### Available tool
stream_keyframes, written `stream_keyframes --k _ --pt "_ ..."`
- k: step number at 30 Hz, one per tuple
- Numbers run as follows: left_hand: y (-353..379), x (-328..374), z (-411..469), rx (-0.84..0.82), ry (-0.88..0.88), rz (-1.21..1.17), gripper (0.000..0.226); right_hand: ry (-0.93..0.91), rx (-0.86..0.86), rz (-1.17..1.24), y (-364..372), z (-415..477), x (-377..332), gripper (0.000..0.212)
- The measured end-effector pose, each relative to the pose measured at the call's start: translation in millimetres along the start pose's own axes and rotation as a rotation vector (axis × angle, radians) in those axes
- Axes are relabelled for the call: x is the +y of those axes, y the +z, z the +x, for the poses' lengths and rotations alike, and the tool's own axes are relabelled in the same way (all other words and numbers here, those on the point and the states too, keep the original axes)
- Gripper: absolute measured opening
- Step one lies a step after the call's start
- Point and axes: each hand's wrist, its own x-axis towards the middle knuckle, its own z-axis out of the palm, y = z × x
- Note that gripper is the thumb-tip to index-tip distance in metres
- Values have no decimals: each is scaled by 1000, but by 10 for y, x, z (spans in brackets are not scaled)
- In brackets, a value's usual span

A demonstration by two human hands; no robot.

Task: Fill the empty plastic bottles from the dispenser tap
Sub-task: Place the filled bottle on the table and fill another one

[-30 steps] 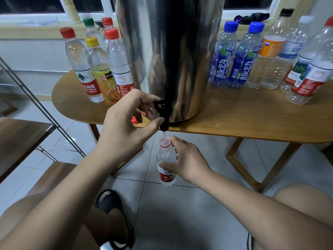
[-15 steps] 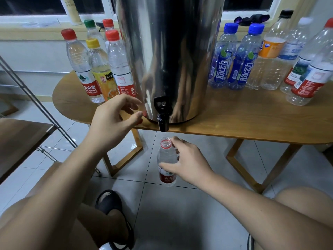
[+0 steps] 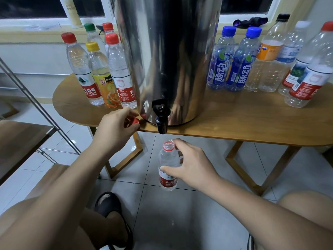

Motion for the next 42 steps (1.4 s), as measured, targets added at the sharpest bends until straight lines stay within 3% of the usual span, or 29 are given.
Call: stream_keyframes --k 3,13,18,22,33,42 --pt "-76 143 -66 -22 -3 -63 21 -13 -2 -2 -56 -48 -9 55" --pt "-362 729 -446 -319 188 -228 20 -19 -20 48 -231 -222 -34 51" --pt "-288 903 -558 -208 316 -292 23 -12 -50 52 -264 -255 -33 52" --pt "-250 992 -583 -143 305 -349 26 -9 -42 50 -260 -271 -38 55" --pt "-67 1035 -636 -176 351 -213 22 1 -48 27 -275 -298 -81 52" --pt "-78 1094 -635 -255 286 -200 30 17 -58 44 -266 -324 -102 50"
